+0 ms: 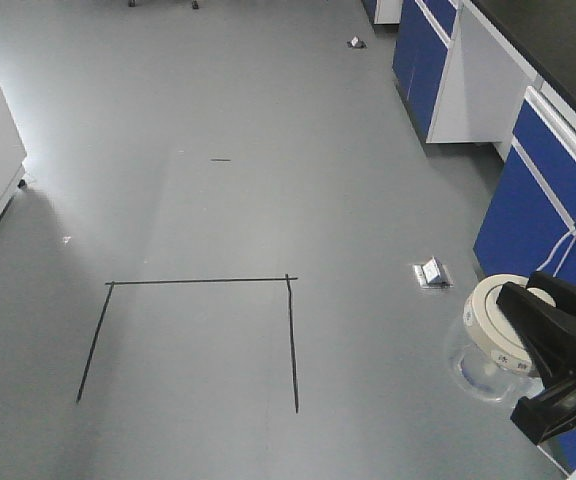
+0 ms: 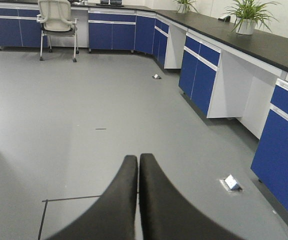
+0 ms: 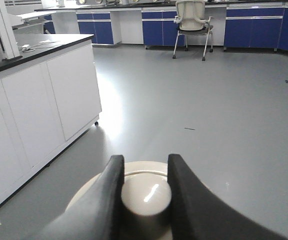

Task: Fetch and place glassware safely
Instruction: 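Hold the jar in the right gripper while driving across the room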

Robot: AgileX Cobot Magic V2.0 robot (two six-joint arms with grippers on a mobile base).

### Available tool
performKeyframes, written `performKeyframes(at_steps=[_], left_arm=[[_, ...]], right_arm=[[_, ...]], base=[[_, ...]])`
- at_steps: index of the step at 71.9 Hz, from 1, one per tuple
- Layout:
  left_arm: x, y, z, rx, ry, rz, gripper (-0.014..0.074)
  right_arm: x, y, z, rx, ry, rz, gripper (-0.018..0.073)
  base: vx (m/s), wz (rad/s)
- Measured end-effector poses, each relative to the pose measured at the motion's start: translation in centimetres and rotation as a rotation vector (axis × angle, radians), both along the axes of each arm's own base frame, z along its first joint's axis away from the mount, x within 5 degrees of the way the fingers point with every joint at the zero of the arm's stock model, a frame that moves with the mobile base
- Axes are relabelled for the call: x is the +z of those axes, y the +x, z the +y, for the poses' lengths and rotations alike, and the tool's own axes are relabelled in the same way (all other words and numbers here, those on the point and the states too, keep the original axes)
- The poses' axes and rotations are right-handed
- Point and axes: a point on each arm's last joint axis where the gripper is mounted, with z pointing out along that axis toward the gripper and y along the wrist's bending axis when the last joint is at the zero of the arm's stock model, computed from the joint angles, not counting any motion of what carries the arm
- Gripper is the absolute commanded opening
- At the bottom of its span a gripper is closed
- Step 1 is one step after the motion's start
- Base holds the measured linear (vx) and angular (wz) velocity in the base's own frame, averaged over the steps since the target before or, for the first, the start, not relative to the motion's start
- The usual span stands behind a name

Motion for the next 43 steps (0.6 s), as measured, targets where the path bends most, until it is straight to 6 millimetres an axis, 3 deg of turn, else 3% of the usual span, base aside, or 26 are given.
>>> performKeyframes(at_steps=[43], left_arm=[[0.0,0.0,0.0,0.0,-0.001,0.0,-0.0007]], right_arm=[[-0.02,0.01,-0.03,-0.003,-0.001,0.002,-0.0001]], base=[[0.44,-0.06]])
